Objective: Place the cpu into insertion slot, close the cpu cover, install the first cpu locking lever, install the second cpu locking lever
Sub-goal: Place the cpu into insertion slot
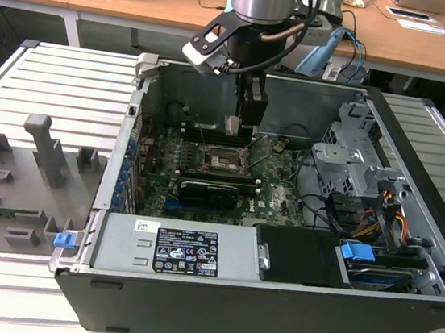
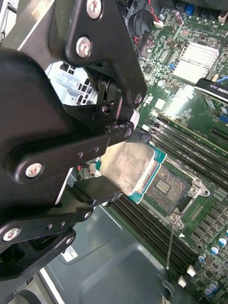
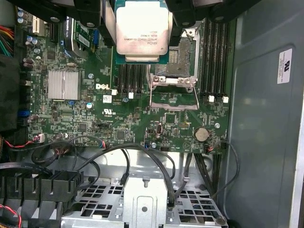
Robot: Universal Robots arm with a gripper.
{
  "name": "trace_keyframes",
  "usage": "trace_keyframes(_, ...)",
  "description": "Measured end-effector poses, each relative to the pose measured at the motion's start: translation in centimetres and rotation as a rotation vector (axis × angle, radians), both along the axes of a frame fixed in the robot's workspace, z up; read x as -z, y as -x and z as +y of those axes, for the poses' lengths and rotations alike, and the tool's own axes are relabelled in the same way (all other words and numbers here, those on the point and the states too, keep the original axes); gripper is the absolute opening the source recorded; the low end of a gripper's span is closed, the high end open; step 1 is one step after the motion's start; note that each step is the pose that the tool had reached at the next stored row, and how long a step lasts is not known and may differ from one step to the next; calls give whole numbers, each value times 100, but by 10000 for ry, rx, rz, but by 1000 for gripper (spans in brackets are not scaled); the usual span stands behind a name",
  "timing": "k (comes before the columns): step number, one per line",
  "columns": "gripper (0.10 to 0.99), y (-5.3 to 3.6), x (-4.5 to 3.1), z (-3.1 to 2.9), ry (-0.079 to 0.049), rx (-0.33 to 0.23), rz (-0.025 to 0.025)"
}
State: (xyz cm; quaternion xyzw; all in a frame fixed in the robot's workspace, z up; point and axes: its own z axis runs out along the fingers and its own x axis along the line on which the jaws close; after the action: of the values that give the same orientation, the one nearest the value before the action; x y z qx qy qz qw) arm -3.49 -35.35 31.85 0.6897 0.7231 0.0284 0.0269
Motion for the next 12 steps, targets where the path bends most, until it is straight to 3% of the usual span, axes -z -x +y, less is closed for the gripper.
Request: trace_keyframes(12, 525, 0, 56, 0, 1, -1, 0)
